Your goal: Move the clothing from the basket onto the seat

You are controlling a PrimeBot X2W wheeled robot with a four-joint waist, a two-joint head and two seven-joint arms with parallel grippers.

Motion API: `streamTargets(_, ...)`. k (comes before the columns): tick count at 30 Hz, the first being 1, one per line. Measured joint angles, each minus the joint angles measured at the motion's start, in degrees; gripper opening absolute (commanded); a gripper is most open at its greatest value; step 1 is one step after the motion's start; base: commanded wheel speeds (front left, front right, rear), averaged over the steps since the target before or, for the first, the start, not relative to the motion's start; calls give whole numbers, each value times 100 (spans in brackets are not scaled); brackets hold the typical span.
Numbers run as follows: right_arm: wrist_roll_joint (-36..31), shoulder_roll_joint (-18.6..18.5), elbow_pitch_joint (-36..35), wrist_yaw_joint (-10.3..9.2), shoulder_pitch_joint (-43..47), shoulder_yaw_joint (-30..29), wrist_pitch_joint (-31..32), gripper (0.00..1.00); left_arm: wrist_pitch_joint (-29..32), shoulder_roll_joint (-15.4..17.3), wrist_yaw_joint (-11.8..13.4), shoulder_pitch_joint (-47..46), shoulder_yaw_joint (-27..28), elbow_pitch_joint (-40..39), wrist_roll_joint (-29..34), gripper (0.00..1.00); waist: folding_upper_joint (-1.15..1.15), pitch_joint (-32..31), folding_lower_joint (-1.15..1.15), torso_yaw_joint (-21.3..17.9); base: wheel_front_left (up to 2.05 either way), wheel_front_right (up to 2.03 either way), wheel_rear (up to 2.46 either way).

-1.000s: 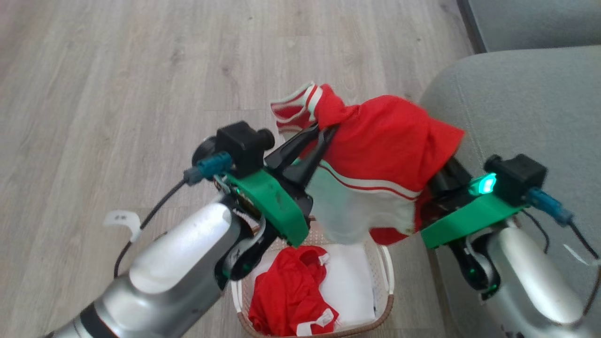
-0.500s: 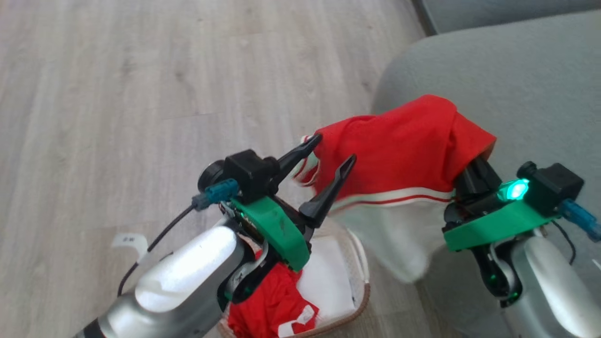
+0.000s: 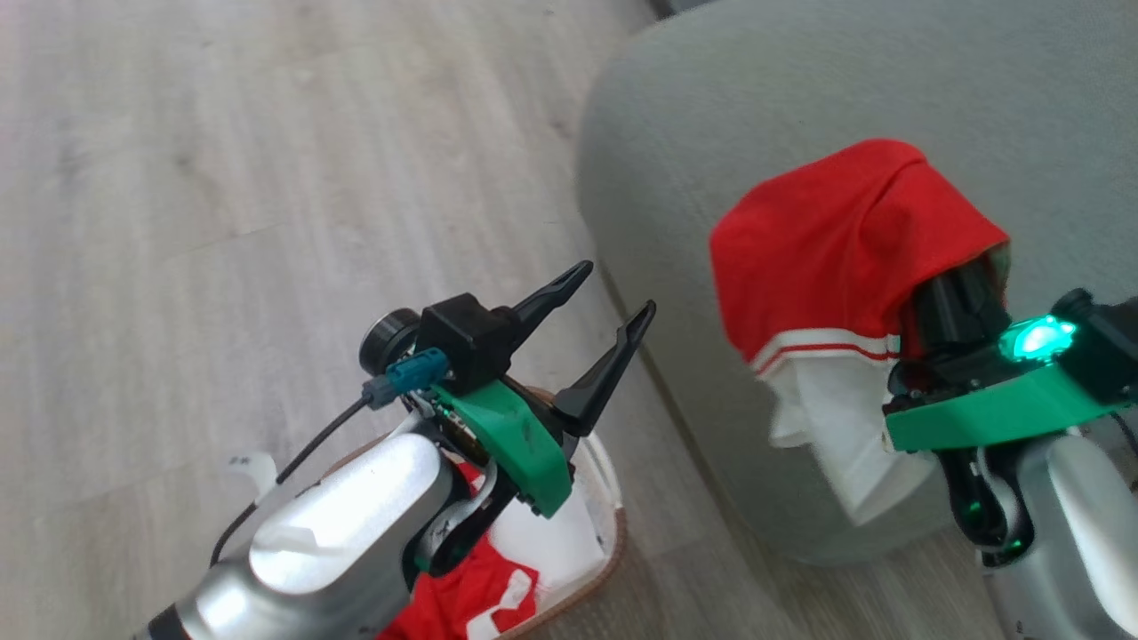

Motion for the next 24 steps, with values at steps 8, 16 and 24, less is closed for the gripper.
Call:
streamTargets(8, -2, 103, -231, 0, 13, -129, -1, 0, 0, 60, 54, -18, -40, 22, 69, 100, 0, 142, 0, -639, 0, 0, 0)
streamTargets(16, -10, 113, -316, 0, 135, -241, -1, 0, -10, 86, 52, -52, -66, 30, 98, 100, 0, 214, 0, -1106, 0, 0, 0)
streamTargets(24, -44, 116, -463, 0, 209, -391, -1, 0, -53, 23, -5, -184, -102, 145, 123, 100, 0, 315, 0, -1173, 0, 0, 0)
